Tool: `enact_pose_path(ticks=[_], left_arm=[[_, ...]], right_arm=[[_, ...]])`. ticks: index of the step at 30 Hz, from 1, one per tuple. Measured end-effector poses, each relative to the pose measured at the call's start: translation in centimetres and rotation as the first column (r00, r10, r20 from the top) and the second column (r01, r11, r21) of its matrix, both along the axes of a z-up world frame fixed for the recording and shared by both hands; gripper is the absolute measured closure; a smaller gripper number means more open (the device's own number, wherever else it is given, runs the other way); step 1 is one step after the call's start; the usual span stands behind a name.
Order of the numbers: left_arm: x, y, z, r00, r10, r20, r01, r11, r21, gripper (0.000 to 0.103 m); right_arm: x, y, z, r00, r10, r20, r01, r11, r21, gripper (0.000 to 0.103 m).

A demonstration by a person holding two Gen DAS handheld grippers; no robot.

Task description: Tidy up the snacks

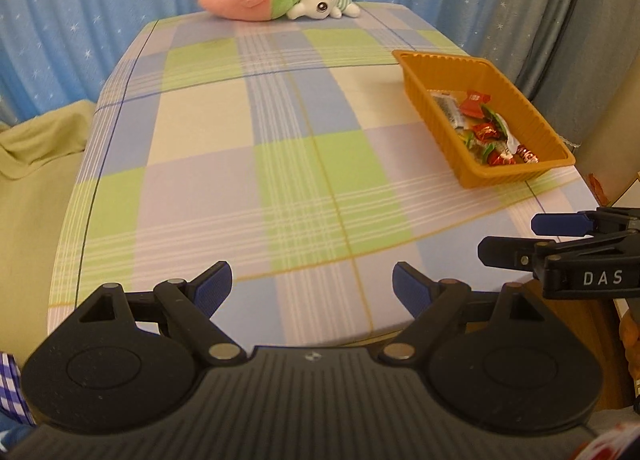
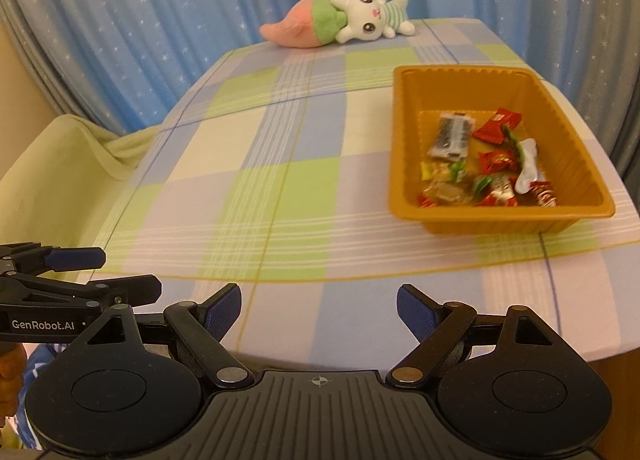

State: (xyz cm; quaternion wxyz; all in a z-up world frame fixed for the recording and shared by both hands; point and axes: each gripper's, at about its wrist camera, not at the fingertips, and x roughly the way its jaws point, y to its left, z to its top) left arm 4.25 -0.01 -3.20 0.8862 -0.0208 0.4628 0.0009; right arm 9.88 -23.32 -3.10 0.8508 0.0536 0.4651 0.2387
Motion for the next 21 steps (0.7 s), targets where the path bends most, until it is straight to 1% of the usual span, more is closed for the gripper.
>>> enact_pose_path(ticks=[4, 10, 21], left_arm=[[-0.9, 0.9, -0.2, 1.0, 0.012, -0.008, -0.012, 1.0, -0.004, 0.016], [-1.8, 2.0, 0.1, 1.0, 0.029, 0.002, -0.029, 1.0, -0.003, 0.017], [-2.4, 2.4, 0.4, 0.999, 0.033, 0.012, -0.033, 0.999, -0.002, 0.016]], right_arm=[[-0.6, 1.0, -0.2, 1.0, 0.008, -0.008, -0.008, 1.0, -0.003, 0.018], [-1.3, 2.3, -0.6, 1.0, 0.017, -0.025, -0.017, 1.0, -0.019, 0.018], [-1.7, 2.8, -0.4, 1.0, 0.02, -0.019, -0.021, 1.0, -0.021, 0.018]])
